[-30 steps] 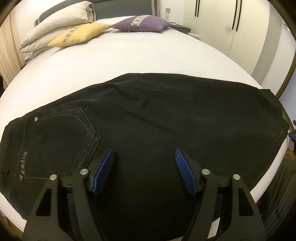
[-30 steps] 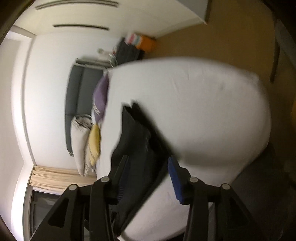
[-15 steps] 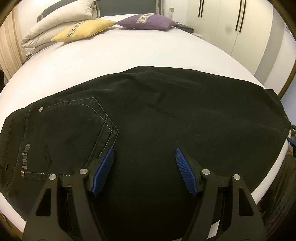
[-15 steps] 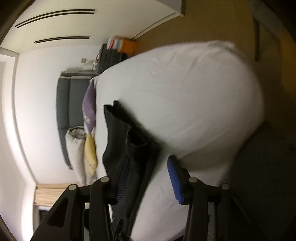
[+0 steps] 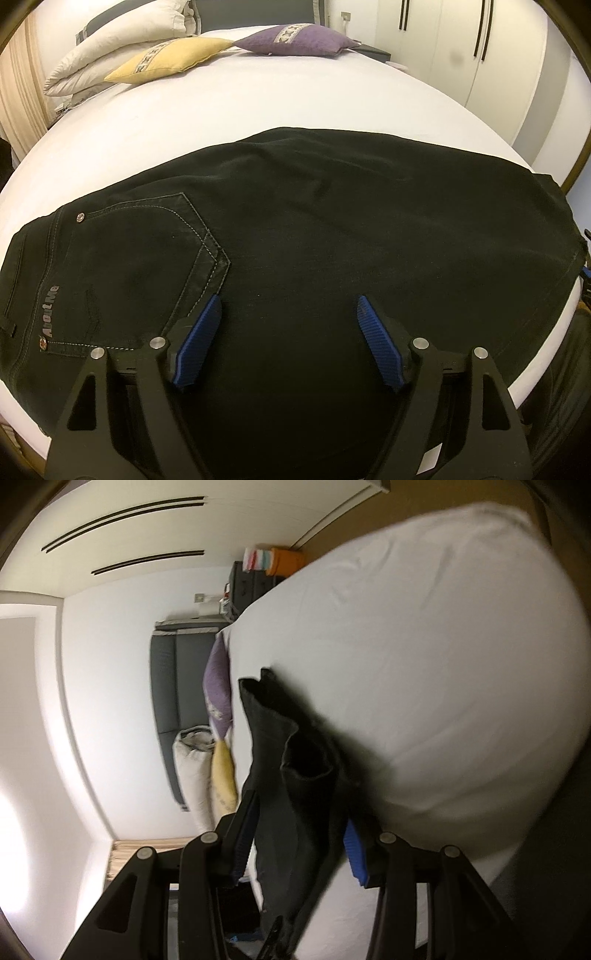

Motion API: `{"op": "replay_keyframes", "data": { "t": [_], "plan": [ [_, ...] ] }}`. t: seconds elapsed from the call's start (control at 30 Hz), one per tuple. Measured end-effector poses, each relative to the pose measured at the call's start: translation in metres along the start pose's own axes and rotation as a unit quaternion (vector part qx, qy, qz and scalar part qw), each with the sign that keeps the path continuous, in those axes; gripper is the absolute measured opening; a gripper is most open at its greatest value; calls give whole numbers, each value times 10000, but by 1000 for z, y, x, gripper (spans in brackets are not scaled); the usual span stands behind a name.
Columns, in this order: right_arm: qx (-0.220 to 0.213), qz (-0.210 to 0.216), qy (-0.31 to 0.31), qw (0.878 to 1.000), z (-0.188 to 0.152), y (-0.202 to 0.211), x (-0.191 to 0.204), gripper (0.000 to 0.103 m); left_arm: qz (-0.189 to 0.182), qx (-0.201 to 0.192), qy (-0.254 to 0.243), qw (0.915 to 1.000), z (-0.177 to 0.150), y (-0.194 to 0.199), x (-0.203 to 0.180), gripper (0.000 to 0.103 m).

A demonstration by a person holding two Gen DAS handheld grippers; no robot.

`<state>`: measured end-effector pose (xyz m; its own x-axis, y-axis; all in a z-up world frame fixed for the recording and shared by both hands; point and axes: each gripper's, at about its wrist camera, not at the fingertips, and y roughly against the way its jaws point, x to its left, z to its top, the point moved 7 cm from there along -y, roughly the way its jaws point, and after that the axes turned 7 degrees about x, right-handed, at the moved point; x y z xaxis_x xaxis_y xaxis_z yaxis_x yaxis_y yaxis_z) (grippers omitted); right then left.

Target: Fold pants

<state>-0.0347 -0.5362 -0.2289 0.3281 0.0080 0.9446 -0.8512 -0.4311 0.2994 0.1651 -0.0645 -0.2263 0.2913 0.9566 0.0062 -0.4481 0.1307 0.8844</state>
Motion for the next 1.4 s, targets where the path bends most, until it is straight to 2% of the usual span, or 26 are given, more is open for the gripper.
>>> {"op": "replay_keyframes", "data": {
  "t": [0.1, 0.2, 0.27, 0.43, 0.53, 0.63, 0.67, 0.73, 0.8, 0.83, 0.93, 0.97, 1.03, 1.13, 1.17, 1.27, 1.3, 1.4],
  "plan": [
    [-110, 186, -60, 9997, 2, -4, -1, 43, 0, 4, -4, 10000, 1, -1, 0, 76],
    [-238, 281, -180, 9992, 6, -7, -3, 28, -10, 14, 18, 10000, 1, 0, 0, 77],
    [-269, 159, -122, 9994, 4, -7, -2, 15, -7, 20, 36, 10000, 1, 0, 0, 77],
    [-433, -229, 157, 9987, 2, -6, 5, 11, -72, 39, 128, 9999, 2, 1, 2, 77],
    [-565, -501, 382, 9964, 1, -5, 18, 10, -330, 31, 366, 9988, 5, 5, 4, 77],
    [-730, -1113, 1309, 9824, -8, -12, 60, 10, -698, -1, 720, 9950, 7, 12, 8, 77],
    [-728, -1351, 1777, 9720, -16, -20, 79, 10, -820, -23, 822, 9932, 9, 15, 9, 77],
    [-473, -1866, 3227, 9267, -56, -52, 131, 10, -1034, -39, 1021, 9894, 12, 18, 12, 77],
    [52, -2276, 4572, 8597, -113, -97, 163, 10, -1437, -3, 1307, 9809, 17, 20, 13, 77],
    [404, -2350, 5146, 8236, -149, -124, 171, 9, -1652, 47, 1431, 9758, 20, 19, 12, 77],
    [867, -2632, 5940, 7553, -206, -168, 162, 9, -2534, 301, 1769, 9506, 28, 16, 1, 77],
    [974, -2694, 6060, 7421, -215, -176, 157, 9, -2846, 370, 1832, 9402, 31, 15, -6, 77],
    [1076, -2813, 6299, 7159, -229, -183, 148, 9, -3149, 511, 1933, 9278, 35, 9, -14, 90],
    [1061, -2871, 6383, 7063, -231, -183, 144, 9, -3482, 735, 2100, 9106, 43, 0, -28, 91],
    [1029, -2895, 6442, 7005, -234, -182, 143, 9, -3677, 798, 2157, 9011, 47, -3, -35, 91],
    [932, -2972, 6685, 6754, -241, -182, 143, 9, -3969, 1022, 2267, 8835, 56, -11, -51, 92],
    [884, -3007, 6795, 6633, -244, -182, 143, 9, -3992, 1076, 2273, 8817, 59, -12, -54, 93],
    [812, -3060, 7025, 6374, -261, -177, 134, 9, -4020, 1188, 2213, 8805, 68, -18, -65, 96]
  ]
}}
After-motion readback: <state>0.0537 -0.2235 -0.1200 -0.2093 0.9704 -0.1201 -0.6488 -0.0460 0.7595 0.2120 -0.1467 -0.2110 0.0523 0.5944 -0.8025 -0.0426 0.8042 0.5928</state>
